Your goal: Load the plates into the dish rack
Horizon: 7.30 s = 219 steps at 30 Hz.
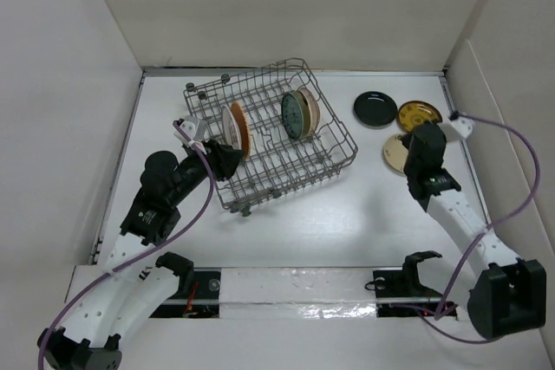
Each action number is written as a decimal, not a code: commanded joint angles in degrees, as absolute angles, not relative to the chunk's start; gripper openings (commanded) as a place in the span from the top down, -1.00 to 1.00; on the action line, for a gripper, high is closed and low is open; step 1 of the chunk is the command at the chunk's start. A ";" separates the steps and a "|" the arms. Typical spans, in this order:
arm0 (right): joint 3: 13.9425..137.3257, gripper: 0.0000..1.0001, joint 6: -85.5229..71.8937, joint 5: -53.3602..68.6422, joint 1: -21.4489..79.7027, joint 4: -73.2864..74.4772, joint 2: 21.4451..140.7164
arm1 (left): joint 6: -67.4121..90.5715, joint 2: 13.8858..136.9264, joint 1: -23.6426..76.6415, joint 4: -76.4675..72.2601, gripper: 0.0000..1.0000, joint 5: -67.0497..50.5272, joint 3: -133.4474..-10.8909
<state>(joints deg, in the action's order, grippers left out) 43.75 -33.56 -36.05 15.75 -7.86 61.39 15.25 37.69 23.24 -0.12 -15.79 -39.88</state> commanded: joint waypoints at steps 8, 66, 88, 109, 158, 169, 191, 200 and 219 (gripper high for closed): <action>26.28 -0.32 -46.93 -13.74 -14.66 -13.78 63.09 | 15.38 36.92 23.03 -2.28 0.24 -17.49 -41.22; 92.62 1.00 -6.34 -49.91 42.89 11.86 97.35 | 14.94 36.04 23.03 -1.58 0.23 -14.59 -41.57; 105.91 1.00 6.07 -62.84 49.92 15.82 120.32 | 15.56 34.54 23.03 -1.23 0.21 -11.07 -41.31; 100.56 -0.20 -1.67 -56.18 52.21 14.42 109.88 | 15.64 34.45 23.03 -1.32 0.21 -11.69 -41.13; 64.77 0.09 -60.91 2.03 -5.01 -13.62 114.17 | 15.82 36.47 23.03 -2.46 0.56 -13.45 -40.61; 68.82 0.60 -63.28 0.53 -3.43 -8.96 116.37 | 15.82 36.39 23.03 -2.29 0.52 -12.83 -40.52; 77.75 1.00 -34.33 -22.47 14.48 -9.24 87.63 | 16.08 35.07 23.03 -2.20 0.39 -12.39 -40.52; 98.68 1.00 -11.00 -39.36 35.85 3.94 99.20 | 16.52 29.01 23.03 -1.84 0.33 -4.05 -39.90; 127.61 1.00 5.89 -58.09 49.22 27.24 127.96 | 17.05 27.16 23.03 -2.55 0.25 -3.52 -39.29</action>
